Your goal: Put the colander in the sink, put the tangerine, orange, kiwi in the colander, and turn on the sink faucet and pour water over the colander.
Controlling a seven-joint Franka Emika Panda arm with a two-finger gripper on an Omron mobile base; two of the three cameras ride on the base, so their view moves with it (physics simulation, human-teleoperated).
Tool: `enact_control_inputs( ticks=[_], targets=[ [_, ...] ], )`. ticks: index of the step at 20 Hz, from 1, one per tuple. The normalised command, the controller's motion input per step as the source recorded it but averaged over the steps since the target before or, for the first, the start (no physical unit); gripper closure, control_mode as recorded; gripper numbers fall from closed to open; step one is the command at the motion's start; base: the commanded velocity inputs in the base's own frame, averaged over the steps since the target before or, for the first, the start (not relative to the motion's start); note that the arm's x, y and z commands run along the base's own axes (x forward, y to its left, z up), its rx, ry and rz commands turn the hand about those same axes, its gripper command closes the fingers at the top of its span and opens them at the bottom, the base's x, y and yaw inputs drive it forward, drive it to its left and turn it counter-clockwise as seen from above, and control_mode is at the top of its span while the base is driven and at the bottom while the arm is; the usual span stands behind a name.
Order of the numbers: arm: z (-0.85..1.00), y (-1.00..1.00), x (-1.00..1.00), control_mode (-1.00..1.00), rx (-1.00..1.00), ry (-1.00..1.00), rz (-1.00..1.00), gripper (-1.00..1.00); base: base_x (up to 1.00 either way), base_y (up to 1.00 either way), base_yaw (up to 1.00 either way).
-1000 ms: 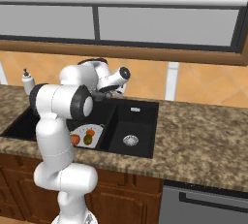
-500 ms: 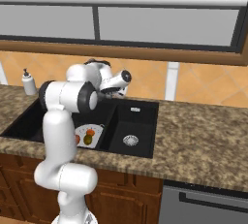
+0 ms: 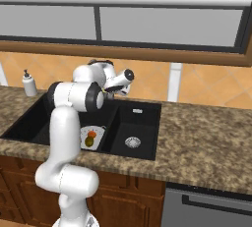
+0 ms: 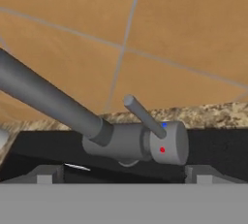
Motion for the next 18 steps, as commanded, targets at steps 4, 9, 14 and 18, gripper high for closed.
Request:
enact_control_inputs(
  ticks=[4, 9, 14, 18],
  targets=[
    [-0.07, 0.06, 0.32, -1.00, 0.00, 0.00, -0.02, -1.00, 0.00, 0.00, 0.00],
    [-0.13, 0.01, 0.27, -1.00, 0.00, 0.00, -0.03, -1.00, 0.00, 0.00, 0.00],
    [-0.17, 0.00, 0.27, -1.00, 0.00, 0.00, -0.03, -1.00, 0.00, 0.00, 0.00],
    [-0.19, 0.00, 0.30, -1.00, 0.00, 0.00, -0.03, -1.00, 0.00, 0.00, 0.00]
  ],
)
